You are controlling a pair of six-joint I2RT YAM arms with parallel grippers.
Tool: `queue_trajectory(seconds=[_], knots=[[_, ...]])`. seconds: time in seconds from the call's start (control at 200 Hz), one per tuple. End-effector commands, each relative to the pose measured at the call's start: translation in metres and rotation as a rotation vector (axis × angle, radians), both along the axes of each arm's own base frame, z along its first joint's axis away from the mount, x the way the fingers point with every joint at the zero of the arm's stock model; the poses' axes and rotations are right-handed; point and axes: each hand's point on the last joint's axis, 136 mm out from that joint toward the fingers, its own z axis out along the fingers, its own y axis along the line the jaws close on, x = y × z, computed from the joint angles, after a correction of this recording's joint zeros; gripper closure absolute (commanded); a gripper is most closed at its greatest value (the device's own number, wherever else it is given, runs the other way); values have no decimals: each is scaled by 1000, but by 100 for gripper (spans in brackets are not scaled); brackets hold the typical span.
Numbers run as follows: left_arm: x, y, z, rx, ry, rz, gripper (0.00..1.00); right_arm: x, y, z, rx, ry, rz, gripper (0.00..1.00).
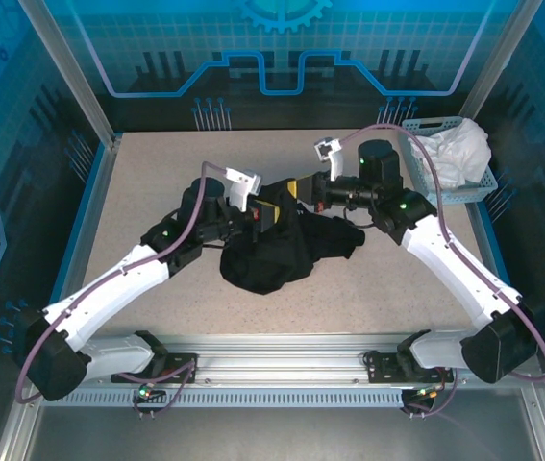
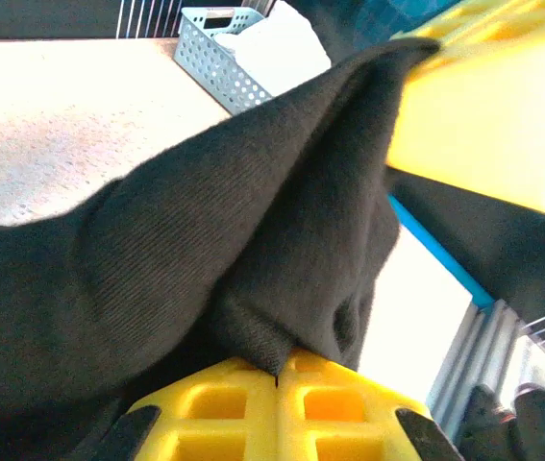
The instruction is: Fold the inside-out t-shirt
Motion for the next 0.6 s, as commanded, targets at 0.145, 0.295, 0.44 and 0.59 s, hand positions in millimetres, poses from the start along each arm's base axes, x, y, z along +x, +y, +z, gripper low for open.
queue_trajectory(seconds=[0.145,0.295,0.44,0.59], knots=[[-16,15,66,-343,172,72,100,11,-27,-21,-356,-65,-111,61],[-15,26,72,-329,153,133,100,-26,-23,-15,-337,-210,-35,52],[-19,24,76,-316,134,102,100,-52,-5,-32,-287,-251,58,50],[-27,22,77,-278,91,50,100,-42,0,-40,-306,-295,36,53]])
